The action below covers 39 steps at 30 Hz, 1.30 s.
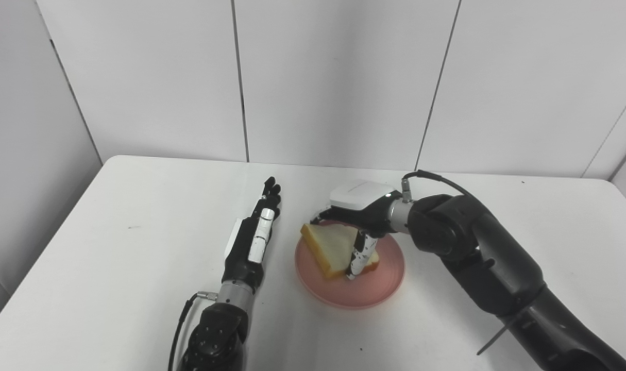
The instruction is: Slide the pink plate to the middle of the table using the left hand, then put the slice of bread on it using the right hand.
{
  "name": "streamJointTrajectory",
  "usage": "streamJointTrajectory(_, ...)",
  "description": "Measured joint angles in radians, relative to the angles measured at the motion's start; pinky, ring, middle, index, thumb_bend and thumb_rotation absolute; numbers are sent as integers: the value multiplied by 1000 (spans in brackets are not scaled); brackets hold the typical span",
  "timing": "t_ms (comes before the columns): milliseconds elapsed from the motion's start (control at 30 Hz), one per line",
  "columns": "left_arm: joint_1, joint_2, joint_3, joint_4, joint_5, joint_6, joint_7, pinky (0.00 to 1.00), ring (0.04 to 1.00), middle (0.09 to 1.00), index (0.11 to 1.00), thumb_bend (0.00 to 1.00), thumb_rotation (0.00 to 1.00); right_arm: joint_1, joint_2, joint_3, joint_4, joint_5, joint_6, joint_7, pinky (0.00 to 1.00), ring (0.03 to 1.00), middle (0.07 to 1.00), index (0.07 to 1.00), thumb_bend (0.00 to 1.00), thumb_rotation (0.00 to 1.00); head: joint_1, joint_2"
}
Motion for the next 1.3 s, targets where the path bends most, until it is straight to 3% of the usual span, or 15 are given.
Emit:
streamJointTrajectory(367, 1, 1, 0, 0, -1, 7, -7, 1000, 1000, 1000, 976, 705, 1000, 26, -31, -34, -66, 15, 69, 50, 706, 879, 913, 897, 911, 238, -3, -5)
streamJointTrajectory(533, 1, 3, 0, -2, -11, 7, -13, 1000, 1000, 1000, 972, 710, 1000, 56, -47, -56, -109, 34, 72, 50, 861, 914, 928, 919, 919, 242, -6, -3)
streamJointTrajectory(667, 2, 4, 0, -2, -11, 8, -14, 1000, 1000, 1000, 971, 707, 1000, 101, -61, -99, -139, 75, 73, 38, 913, 950, 959, 943, 896, 267, -8, 0)
streamJointTrajectory(767, 3, 4, -1, -5, -11, 8, -17, 1000, 1000, 1000, 971, 704, 1000, 165, -63, -186, -142, 141, 64, -56, 898, 978, 992, 962, 874, 346, -11, 0)
streamJointTrajectory(833, 5, 6, -1, -7, -11, 8, -18, 1000, 1000, 1000, 973, 701, 1000, 211, -55, -265, -137, 208, 38, -153, 830, 962, 992, 974, 855, 431, -11, 0)
streamJointTrajectory(967, 8, 8, -5, -17, -11, 8, -22, 1000, 1000, 1000, 972, 703, 1000, 283, -20, -388, -76, 337, -42, -335, 789, 939, 995, 996, 806, 496, -9, 2)
streamJointTrajectory(1300, 13, 13, -13, -25, -12, 13, -31, 1000, 1000, 1000, 977, 709, 1000, 416, 89, -493, -45, 516, -49, -533, 847, 961, 1000, 1000, 742, 747, -21, -5)
